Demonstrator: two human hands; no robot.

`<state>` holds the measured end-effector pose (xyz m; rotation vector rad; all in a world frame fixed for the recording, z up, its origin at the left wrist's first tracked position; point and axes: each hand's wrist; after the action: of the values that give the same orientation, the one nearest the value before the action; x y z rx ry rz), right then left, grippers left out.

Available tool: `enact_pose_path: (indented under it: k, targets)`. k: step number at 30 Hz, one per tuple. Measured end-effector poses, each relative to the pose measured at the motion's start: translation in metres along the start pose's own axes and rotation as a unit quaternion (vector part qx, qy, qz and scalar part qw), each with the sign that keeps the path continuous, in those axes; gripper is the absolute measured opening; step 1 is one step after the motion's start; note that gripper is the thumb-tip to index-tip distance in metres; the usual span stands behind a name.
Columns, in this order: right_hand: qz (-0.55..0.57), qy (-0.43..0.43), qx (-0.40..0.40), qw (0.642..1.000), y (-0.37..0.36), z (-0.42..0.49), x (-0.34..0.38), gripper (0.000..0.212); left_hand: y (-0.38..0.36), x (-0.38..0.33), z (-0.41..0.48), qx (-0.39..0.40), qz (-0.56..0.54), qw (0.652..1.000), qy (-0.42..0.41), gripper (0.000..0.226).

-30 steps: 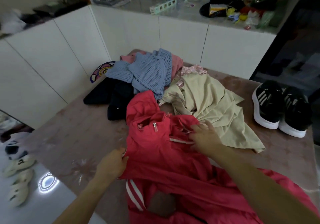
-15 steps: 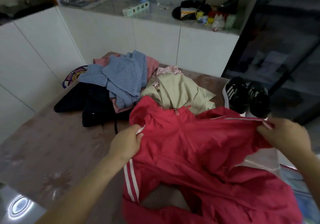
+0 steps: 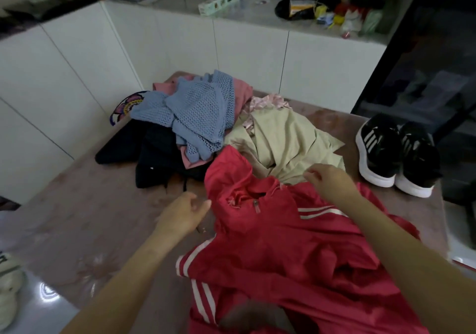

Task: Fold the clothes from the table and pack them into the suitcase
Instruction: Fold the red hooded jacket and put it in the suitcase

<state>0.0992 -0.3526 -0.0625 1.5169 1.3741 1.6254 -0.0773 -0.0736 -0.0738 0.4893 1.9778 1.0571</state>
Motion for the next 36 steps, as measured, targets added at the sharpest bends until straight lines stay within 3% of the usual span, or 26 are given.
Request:
enact_pose_path:
  k: [4,7,10,12,14,17,19,21,23,25,27,31,36]
  targets:
    - [0.060,-0.004,0.161,0.985,-0.032,0.021,0.031,0.018,-0.015,-0.023,0.034,0.038,-0.118,0.989,0.080,0.049]
    - [0.083,0.043,0.298,0.950,-0.044,0.008,0.050,0.012,-0.033,-0.034,0.051,0.024,-0.287,0.948,0.137,0.051]
    - [0.031,0.095,0.387,0.917,-0.049,-0.012,0.060,0.043,-0.040,-0.038,0.059,0.007,-0.396,0.902,0.171,0.043]
    - [-0.004,0.119,0.401,0.908,-0.051,-0.017,0.057,0.051,-0.045,-0.041,0.060,0.051,-0.402,0.899,0.169,0.039]
    - [0.018,0.111,0.370,0.922,-0.053,-0.016,0.053,0.037,-0.049,-0.047,0.060,0.105,-0.366,0.914,0.142,0.034]
    - [0.080,0.080,0.291,0.950,-0.056,-0.012,0.049,0.037,-0.050,-0.057,0.055,0.130,-0.290,0.942,0.102,0.037]
    - [0.190,0.043,0.248,0.949,-0.059,-0.010,0.050,0.033,-0.046,-0.064,0.049,0.184,-0.341,0.918,0.083,0.037]
    - [0.287,-0.014,0.222,0.932,-0.061,-0.010,0.052,0.044,-0.043,-0.070,0.040,0.240,-0.406,0.879,0.070,0.019]
    - [0.357,-0.076,0.229,0.902,-0.060,-0.010,0.055,0.051,-0.040,-0.076,0.036,0.240,-0.418,0.876,0.037,0.004]
    - [0.419,-0.110,0.233,0.871,-0.054,-0.009,0.061,0.038,-0.032,-0.082,0.037,0.198,-0.429,0.881,0.013,0.011]
    - [0.447,-0.112,0.165,0.872,-0.034,-0.004,0.063,0.014,-0.018,-0.090,0.041,0.138,-0.454,0.880,0.003,0.014]
    - [0.513,-0.093,-0.040,0.852,0.023,0.016,0.053,0.022,0.021,-0.111,0.056,-0.020,-0.444,0.892,-0.088,0.018]
    - [0.542,-0.093,-0.181,0.815,0.083,0.050,0.033,0.035,0.070,-0.143,0.091,-0.194,-0.371,0.894,-0.161,0.026]
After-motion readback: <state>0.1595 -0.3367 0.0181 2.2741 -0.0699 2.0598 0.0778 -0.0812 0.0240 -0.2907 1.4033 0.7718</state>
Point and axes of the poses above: each hand's wrist, its own z-axis towards the middle knuckle, its own y-axis out of the back of the hand, x = y × z, and after that the axes turned 2 degrees about -y, right-handed
